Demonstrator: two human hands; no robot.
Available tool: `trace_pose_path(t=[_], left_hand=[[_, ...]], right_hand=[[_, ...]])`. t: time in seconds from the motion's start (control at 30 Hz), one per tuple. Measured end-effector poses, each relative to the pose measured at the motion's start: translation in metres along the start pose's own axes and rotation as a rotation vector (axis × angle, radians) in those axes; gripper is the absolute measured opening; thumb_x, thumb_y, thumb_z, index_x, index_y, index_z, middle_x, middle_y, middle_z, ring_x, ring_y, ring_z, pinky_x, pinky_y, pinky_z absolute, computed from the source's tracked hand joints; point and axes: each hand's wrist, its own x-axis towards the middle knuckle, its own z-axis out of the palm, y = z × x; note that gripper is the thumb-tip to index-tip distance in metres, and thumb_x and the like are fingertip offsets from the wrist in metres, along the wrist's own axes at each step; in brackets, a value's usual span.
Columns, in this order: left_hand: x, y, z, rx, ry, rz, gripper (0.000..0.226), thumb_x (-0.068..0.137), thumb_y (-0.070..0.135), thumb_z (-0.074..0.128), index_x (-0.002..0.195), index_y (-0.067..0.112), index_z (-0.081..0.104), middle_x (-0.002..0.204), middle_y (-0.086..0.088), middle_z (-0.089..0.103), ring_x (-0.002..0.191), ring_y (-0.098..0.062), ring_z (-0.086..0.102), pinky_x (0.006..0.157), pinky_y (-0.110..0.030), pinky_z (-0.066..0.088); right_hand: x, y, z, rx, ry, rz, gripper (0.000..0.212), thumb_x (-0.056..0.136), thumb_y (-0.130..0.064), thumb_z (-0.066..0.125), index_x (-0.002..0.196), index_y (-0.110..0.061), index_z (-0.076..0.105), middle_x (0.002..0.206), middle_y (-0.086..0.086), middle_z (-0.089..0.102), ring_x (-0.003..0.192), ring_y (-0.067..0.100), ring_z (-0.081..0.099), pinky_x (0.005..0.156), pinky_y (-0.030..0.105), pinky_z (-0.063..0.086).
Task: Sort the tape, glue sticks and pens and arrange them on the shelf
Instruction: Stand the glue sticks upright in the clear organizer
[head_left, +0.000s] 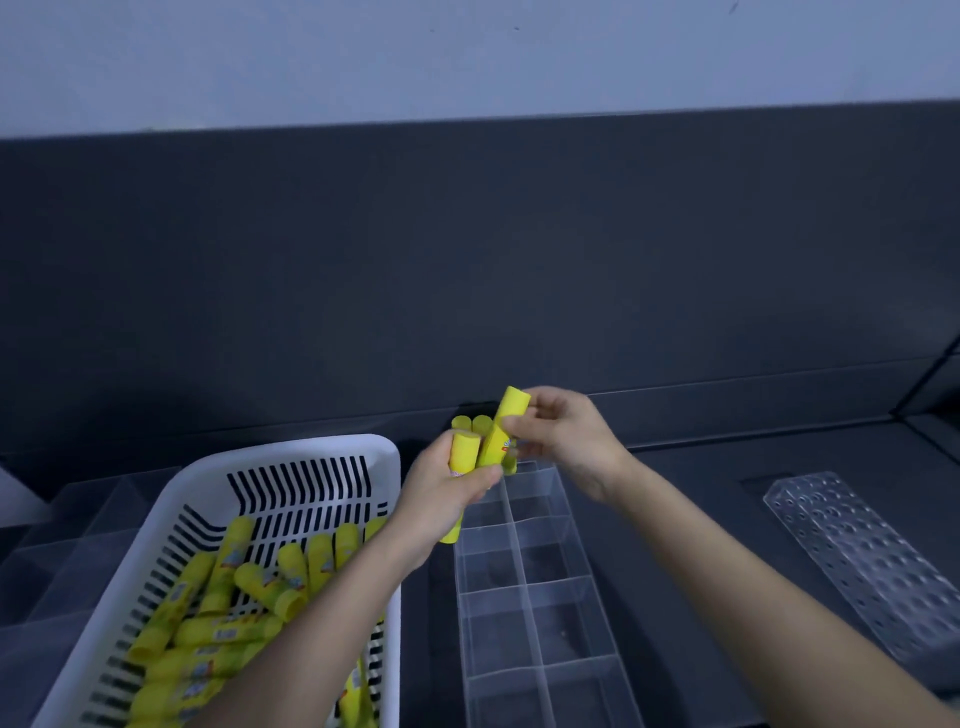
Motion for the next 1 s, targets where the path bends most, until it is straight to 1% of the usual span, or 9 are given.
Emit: trace_pose_path(t=[0.17, 0.3, 0.4, 0.53, 0.67, 0.73, 0.83, 0.93, 1.0], left_hand=[[0.007, 0.003, -0.001, -0.031, 0.077, -0.053, 0.007, 0.092, 0.015, 0.062, 0.09, 0.012, 0.056, 0.08, -0.001, 0.063, 0.074, -0.014, 0.064, 0.064, -0.027, 0.054], [0.009, 0.004, -0.006, -0.008, 0.106, -0.11, 0.025, 0.097, 0.036, 0.051, 0.086, 0.013, 0.053, 0.068, -0.002, 0.055, 0.051, -0.007, 0.055, 0.05, -0.02, 0.045], [0.011, 0.005, -0.007, -0.068, 0.119, -0.177, 0.036, 0.098, 0.045, 0.042, 0.095, 0.012, 0.055, 0.068, -0.001, 0.055, 0.058, -0.012, 0.055, 0.059, -0.028, 0.048], [0.01, 0.008, -0.008, -0.071, 0.072, -0.138, 0.033, 0.098, 0.037, 0.048, 0.098, 0.006, 0.06, 0.078, -0.005, 0.061, 0.072, -0.016, 0.059, 0.073, -0.034, 0.051], [0.009, 0.01, -0.014, -0.006, 0.043, -0.048, 0.024, 0.094, 0.028, 0.058, 0.095, 0.006, 0.067, 0.091, -0.018, 0.068, 0.085, -0.024, 0.064, 0.085, -0.042, 0.051], [0.01, 0.008, -0.016, -0.015, 0.053, -0.022, 0.016, 0.092, 0.022, 0.062, 0.095, 0.009, 0.07, 0.09, -0.011, 0.07, 0.086, -0.019, 0.065, 0.083, -0.035, 0.052], [0.014, 0.005, -0.018, -0.021, 0.079, 0.01, 0.01, 0.088, 0.014, 0.066, 0.092, 0.021, 0.071, 0.084, 0.008, 0.071, 0.08, -0.001, 0.064, 0.07, -0.015, 0.049], [0.018, 0.003, -0.019, 0.012, 0.098, 0.051, 0.019, 0.085, 0.007, 0.069, 0.089, 0.025, 0.07, 0.086, 0.004, 0.071, 0.081, -0.005, 0.065, 0.073, -0.018, 0.051], [0.02, 0.002, -0.019, 0.075, 0.108, 0.088, 0.022, 0.083, 0.005, 0.07, 0.089, 0.026, 0.07, 0.086, 0.003, 0.072, 0.081, -0.006, 0.066, 0.075, -0.018, 0.052]], right_hand=[[0.004, -0.007, -0.018, -0.042, 0.204, -0.061, 0.009, 0.082, 0.0, 0.066, 0.087, -0.006, 0.062, 0.077, 0.007, 0.062, 0.069, 0.018, 0.064, 0.064, 0.027, 0.057], [0.017, -0.004, -0.038, -0.256, 0.353, -0.065, 0.02, 0.083, -0.002, 0.063, 0.094, -0.017, 0.059, 0.088, 0.003, 0.064, 0.079, 0.018, 0.065, 0.068, 0.032, 0.058], [0.023, 0.008, -0.04, -0.374, 0.358, -0.066, 0.017, 0.084, -0.007, 0.062, 0.097, -0.016, 0.059, 0.087, 0.003, 0.066, 0.081, 0.023, 0.067, 0.074, 0.039, 0.059], [0.031, 0.022, -0.033, -0.687, 0.303, -0.101, 0.007, 0.084, -0.014, 0.061, 0.09, -0.018, 0.063, 0.077, 0.001, 0.068, 0.074, 0.017, 0.064, 0.065, 0.026, 0.048], [0.038, 0.032, -0.027, -0.851, 0.24, -0.091, 0.013, 0.082, -0.009, 0.06, 0.093, -0.01, 0.066, 0.084, 0.006, 0.068, 0.079, 0.02, 0.06, 0.064, 0.023, 0.038], [0.041, 0.036, -0.026, -0.879, 0.217, -0.084, 0.015, 0.081, -0.007, 0.058, 0.093, -0.009, 0.067, 0.087, 0.008, 0.068, 0.084, 0.024, 0.061, 0.067, 0.025, 0.04], [0.044, 0.041, -0.029, -0.898, 0.204, -0.074, 0.017, 0.081, -0.004, 0.056, 0.093, -0.008, 0.068, 0.087, 0.009, 0.069, 0.085, 0.026, 0.062, 0.069, 0.027, 0.042], [0.044, 0.042, -0.031, -0.889, 0.227, -0.113, 0.018, 0.081, -0.001, 0.054, 0.093, -0.004, 0.067, 0.088, 0.012, 0.069, 0.086, 0.029, 0.062, 0.073, 0.031, 0.045], [0.042, 0.041, -0.031, -0.866, 0.28, -0.172, 0.024, 0.08, 0.002, 0.054, 0.1, -0.003, 0.066, 0.095, 0.013, 0.067, 0.09, 0.027, 0.061, 0.075, 0.026, 0.045]])
